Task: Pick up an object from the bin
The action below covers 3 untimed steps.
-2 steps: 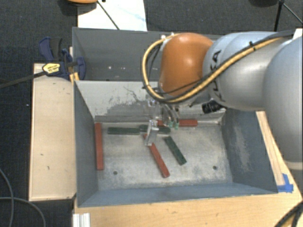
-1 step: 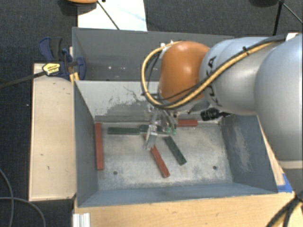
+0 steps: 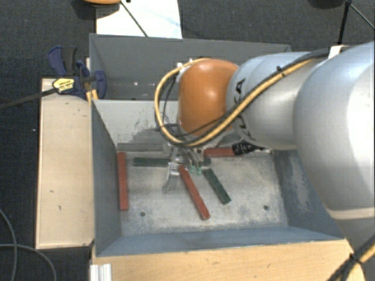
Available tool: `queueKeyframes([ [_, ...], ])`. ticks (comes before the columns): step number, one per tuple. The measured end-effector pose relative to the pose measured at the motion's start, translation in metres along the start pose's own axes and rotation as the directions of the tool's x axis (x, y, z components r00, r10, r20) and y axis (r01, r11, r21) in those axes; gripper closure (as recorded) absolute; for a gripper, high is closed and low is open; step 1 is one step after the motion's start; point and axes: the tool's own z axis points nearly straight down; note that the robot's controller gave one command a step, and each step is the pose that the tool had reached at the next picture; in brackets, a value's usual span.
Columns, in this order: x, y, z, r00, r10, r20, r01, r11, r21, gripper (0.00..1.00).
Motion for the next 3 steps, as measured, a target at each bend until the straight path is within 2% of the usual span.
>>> queueKeyframes([
  [1, -0.013, 0.003, 0.011, 0.998, 0.065, 0.002, -0.065, 0.998, -0.004, 0.00],
  [2, -0.017, 0.013, 0.053, 0.986, 0.168, 0.003, -0.168, 0.986, -0.002, 0.00],
  [3, -0.016, 0.019, 0.081, 0.985, 0.171, 0.001, -0.171, 0.985, -0.001, 0.00],
])
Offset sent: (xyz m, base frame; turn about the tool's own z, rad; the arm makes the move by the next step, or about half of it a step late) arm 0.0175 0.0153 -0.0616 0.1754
